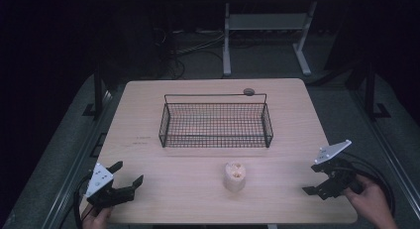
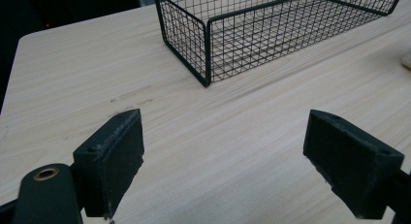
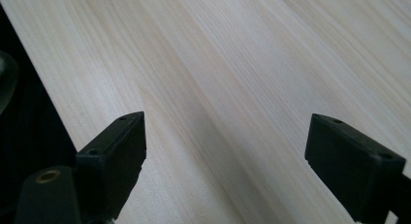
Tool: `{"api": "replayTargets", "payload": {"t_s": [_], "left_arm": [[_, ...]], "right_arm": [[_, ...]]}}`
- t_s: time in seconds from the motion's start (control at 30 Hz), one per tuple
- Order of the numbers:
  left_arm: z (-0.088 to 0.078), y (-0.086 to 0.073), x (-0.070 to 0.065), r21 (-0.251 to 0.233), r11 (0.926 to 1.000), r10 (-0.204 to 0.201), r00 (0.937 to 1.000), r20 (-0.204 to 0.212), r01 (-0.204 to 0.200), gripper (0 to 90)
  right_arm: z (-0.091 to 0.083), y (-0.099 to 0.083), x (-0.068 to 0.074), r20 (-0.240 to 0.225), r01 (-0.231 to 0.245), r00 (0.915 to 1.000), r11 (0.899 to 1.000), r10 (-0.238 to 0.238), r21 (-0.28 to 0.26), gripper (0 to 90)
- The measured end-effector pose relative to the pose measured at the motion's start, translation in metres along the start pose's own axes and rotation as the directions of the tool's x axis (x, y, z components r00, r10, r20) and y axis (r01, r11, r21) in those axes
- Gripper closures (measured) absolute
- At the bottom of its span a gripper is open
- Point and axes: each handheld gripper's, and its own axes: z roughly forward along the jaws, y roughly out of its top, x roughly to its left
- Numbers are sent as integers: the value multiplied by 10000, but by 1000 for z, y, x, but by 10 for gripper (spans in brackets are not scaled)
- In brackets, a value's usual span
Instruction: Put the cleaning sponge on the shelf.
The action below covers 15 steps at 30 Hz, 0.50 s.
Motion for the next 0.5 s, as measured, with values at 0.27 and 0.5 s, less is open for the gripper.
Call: {"api": "replayTargets", "payload": {"t_s": [0.27, 0.5], "left_arm": [[0, 1, -1, 18, 10000, 8, 10000, 28, -8, 138], [0, 0, -1, -8, 10000, 54, 9999, 98, -54, 138]], "right_arm": [[-3, 9, 5, -25, 328, 9995, 9995, -328, -13, 144], [-3, 24, 12, -37, 686, 9976, 9976, -686, -49, 144]]}}
